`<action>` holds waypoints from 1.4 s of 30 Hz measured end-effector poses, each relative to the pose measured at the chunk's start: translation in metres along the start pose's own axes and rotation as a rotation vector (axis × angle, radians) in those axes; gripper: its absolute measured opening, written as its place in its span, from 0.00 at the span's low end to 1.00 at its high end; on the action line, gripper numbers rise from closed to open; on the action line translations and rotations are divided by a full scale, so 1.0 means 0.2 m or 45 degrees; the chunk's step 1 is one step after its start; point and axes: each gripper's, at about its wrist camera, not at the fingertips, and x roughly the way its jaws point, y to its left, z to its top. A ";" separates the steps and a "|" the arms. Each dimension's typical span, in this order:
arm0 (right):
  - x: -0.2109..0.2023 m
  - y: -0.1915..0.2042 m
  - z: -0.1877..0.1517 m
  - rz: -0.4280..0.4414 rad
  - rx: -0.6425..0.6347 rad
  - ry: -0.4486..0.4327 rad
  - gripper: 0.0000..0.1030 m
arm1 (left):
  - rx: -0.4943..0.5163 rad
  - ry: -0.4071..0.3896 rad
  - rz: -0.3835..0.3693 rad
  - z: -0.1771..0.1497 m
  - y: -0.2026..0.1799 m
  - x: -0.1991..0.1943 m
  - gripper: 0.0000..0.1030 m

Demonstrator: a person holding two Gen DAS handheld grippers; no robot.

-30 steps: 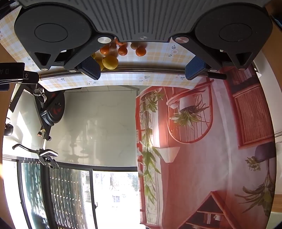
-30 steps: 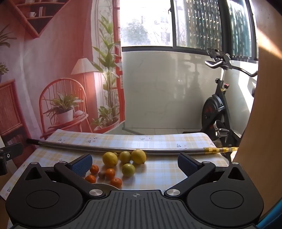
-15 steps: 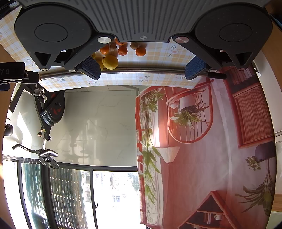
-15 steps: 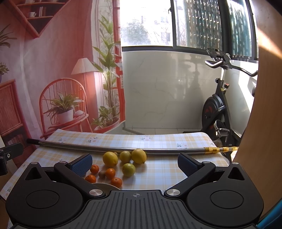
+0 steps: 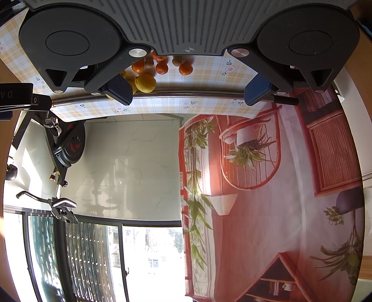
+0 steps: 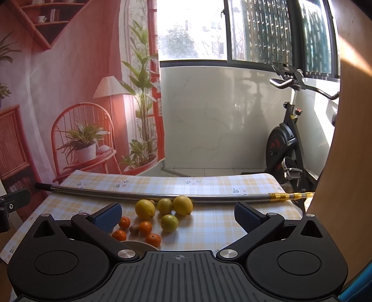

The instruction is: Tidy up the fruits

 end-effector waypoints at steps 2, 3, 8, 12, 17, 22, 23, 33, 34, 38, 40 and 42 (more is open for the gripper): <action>0.00 0.00 0.00 0.001 0.000 0.001 1.00 | 0.000 0.000 0.000 0.00 0.00 0.00 1.00; -0.01 0.00 0.02 0.002 0.000 0.001 1.00 | 0.000 0.000 0.000 0.00 0.00 0.00 1.00; -0.01 0.00 0.01 0.001 0.001 0.001 1.00 | 0.001 0.000 0.000 0.00 0.00 0.00 1.00; 0.00 0.00 0.01 0.001 0.001 0.001 1.00 | 0.000 0.001 0.000 0.00 0.00 0.00 1.00; 0.00 0.00 0.01 0.002 0.001 0.002 1.00 | 0.001 0.000 -0.001 0.00 0.00 0.00 1.00; 0.00 0.00 0.01 0.002 0.003 0.002 1.00 | 0.000 0.002 -0.001 0.00 0.00 0.00 1.00; 0.00 0.00 0.01 0.002 0.002 0.002 1.00 | 0.000 0.002 -0.001 0.00 0.00 0.00 1.00; -0.01 0.00 0.01 0.002 0.006 0.005 1.00 | 0.009 0.002 0.006 -0.02 -0.01 0.01 1.00; -0.01 0.00 0.01 0.003 0.007 0.007 1.00 | 0.008 0.005 0.005 -0.02 -0.01 0.01 1.00; 0.00 0.00 0.01 0.003 0.009 0.017 1.00 | 0.004 0.016 0.004 -0.03 -0.01 0.02 1.00; 0.05 -0.01 -0.04 0.004 0.012 0.028 1.00 | 0.003 0.022 0.007 -0.03 -0.01 0.02 1.00; 0.06 -0.01 -0.04 0.002 0.011 0.043 1.00 | -0.001 0.034 0.012 -0.03 -0.01 0.03 1.00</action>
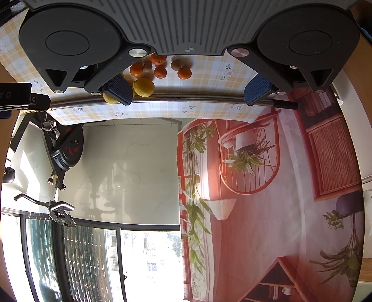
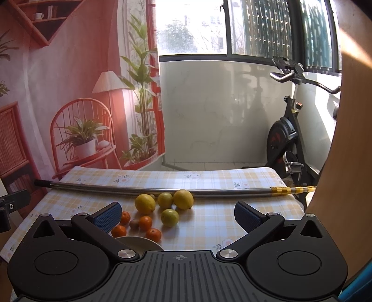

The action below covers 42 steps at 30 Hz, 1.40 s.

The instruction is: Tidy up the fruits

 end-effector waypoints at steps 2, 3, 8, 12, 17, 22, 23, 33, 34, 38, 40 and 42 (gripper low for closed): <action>0.02 0.00 0.00 -0.005 -0.001 0.020 1.00 | -0.005 0.022 0.001 0.00 0.00 0.02 1.00; 0.04 -0.01 -0.01 -0.007 -0.003 0.033 1.00 | -0.004 0.035 -0.004 -0.01 0.00 0.04 1.00; 0.16 -0.01 -0.04 -0.003 0.002 0.126 1.00 | -0.012 0.082 -0.048 -0.02 0.02 0.13 0.99; 0.27 -0.01 -0.07 -0.005 0.003 0.188 1.00 | -0.033 0.152 -0.057 -0.04 0.05 0.22 0.99; 0.40 -0.02 -0.10 0.002 0.009 0.258 1.00 | -0.059 0.248 -0.055 -0.08 0.07 0.34 0.99; 0.51 -0.02 -0.13 0.007 0.013 0.330 1.00 | -0.066 0.328 -0.053 -0.12 0.08 0.43 0.99; 0.53 -0.01 -0.14 0.008 0.013 0.341 1.00 | -0.067 0.342 -0.053 -0.13 0.08 0.44 0.99; 0.68 -0.02 -0.17 0.019 0.018 0.421 1.00 | -0.083 0.435 -0.051 -0.17 0.10 0.56 0.99; 0.70 -0.02 -0.17 0.020 0.018 0.427 1.00 | -0.084 0.441 -0.050 -0.17 0.10 0.57 0.99; 0.75 -0.03 -0.17 0.020 0.016 0.440 1.00 | -0.074 0.439 -0.046 -0.16 0.10 0.61 0.99; 0.78 -0.04 -0.16 0.030 0.020 0.438 1.00 | -0.060 0.420 -0.031 -0.14 0.11 0.62 0.99; 0.81 -0.05 -0.14 0.043 0.018 0.426 1.00 | -0.052 0.399 -0.017 -0.12 0.12 0.65 0.99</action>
